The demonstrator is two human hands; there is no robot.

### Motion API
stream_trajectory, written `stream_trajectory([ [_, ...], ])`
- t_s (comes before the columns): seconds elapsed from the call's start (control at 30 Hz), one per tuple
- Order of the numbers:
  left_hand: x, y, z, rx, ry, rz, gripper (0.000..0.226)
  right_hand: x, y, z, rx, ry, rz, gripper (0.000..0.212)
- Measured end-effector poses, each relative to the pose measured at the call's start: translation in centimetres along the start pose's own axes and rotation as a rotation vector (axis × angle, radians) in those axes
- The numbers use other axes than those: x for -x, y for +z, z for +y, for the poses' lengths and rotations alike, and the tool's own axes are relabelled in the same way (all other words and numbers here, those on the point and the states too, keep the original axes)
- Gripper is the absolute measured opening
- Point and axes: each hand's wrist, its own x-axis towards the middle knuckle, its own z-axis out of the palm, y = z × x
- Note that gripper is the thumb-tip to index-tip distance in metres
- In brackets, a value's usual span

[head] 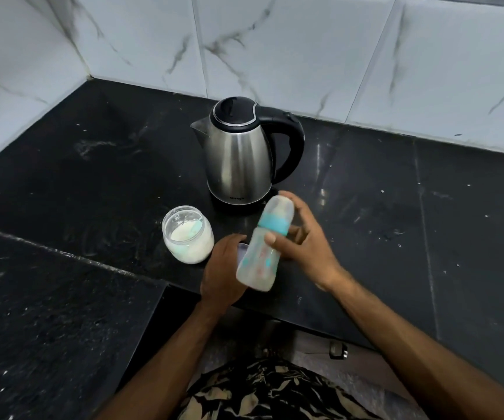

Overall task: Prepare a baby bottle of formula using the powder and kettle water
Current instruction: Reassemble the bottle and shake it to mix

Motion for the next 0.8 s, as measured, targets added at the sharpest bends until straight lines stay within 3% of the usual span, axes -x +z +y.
stream_trajectory([
  [0.03,0.0,0.0,0.0,-0.042,0.027,0.010,0.044,0.0,0.0,0.0,0.028,0.002,-0.013,0.070],
  [0.17,0.7,-0.1,0.9,-0.015,0.029,0.160,0.052,-2.1,-1.5,-1.8,-0.210,-0.090,0.401,0.061],
  [0.23,1.0,-0.1,1.3,-0.022,0.038,0.162,0.054,-2.5,-1.7,-2.0,-0.285,-0.113,0.465,0.058],
  [0.3,0.8,-0.3,1.3,-0.010,0.032,0.160,0.052,-1.4,-0.6,-1.7,-0.176,-0.077,0.330,0.057],
  [0.4,0.6,-0.5,1.1,-0.060,0.114,0.086,0.042,0.4,0.8,-0.7,0.051,-0.022,-0.012,0.069],
  [0.43,0.4,-0.4,0.8,-0.059,0.121,0.082,0.042,0.3,0.7,-0.7,0.054,-0.027,-0.011,0.071],
  [0.53,0.6,-0.3,1.1,-0.015,0.022,0.142,0.047,-1.4,-0.4,-1.7,-0.098,-0.087,0.291,0.065],
  [0.6,0.9,-0.1,1.3,-0.024,0.028,0.156,0.053,-2.2,-1.2,-1.9,-0.194,-0.100,0.394,0.064],
  [0.67,0.7,-0.1,1.0,-0.024,0.027,0.144,0.053,-1.6,-1.1,-1.6,-0.124,-0.075,0.287,0.070],
  [0.77,0.0,-0.2,0.3,-0.037,0.089,0.043,0.039,0.1,-0.5,-0.9,0.067,-0.022,-0.033,0.073],
  [0.8,0.0,-0.3,0.4,-0.038,0.096,0.033,0.037,0.2,-0.6,-0.9,0.075,-0.027,-0.046,0.074],
])
